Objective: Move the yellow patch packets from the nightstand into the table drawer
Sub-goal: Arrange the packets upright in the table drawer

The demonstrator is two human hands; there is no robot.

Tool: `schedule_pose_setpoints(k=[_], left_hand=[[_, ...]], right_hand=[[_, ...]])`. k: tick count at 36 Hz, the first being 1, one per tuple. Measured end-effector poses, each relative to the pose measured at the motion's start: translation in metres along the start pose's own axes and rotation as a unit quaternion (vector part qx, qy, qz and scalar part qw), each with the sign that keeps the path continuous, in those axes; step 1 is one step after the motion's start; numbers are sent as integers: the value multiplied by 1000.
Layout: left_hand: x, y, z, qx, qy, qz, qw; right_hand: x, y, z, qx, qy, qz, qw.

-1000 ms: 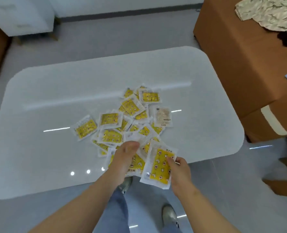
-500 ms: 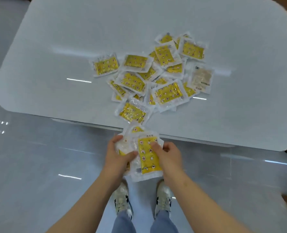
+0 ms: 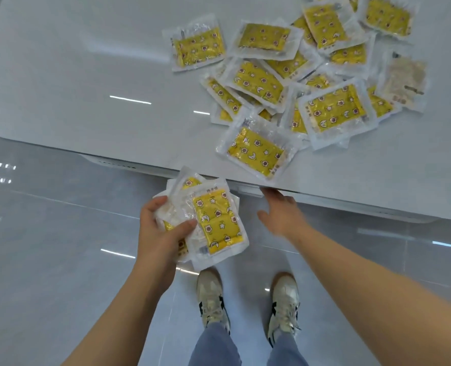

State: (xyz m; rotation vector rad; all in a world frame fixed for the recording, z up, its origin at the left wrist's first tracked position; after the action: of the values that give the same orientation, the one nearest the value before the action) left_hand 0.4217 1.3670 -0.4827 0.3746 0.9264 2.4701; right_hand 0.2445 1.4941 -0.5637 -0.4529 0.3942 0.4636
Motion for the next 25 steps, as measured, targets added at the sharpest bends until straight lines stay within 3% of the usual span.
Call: schedule_pose_setpoints(k=[12, 16, 21, 25], left_hand=[[-17, -6, -18, 9, -9, 49, 999], [-21, -13, -20, 10, -12, 45, 999], [-33, -19, -11, 4, -5, 24, 1000], [-40, -21, 6, -2, -6, -14, 1000]], right_hand=[[14, -11, -43, 64, -80, -84, 991], [22, -8, -45, 70, -50, -89, 992], [51, -7, -31, 94, -44, -58, 993], [96, -5, -5, 75, -96, -96, 988]])
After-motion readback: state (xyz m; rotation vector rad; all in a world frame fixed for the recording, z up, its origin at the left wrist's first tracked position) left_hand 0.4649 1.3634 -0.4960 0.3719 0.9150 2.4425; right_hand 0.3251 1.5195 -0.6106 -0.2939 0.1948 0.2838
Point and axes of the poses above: each hand's wrist, its own z-axis away from the middle knuckle, its own x-axis out of the palm, y = z × x, the point moved 8 cm from there along -z, towards the middle knuckle, and after that the axes turned 12 degrees about -y, right-handed, at the moved point
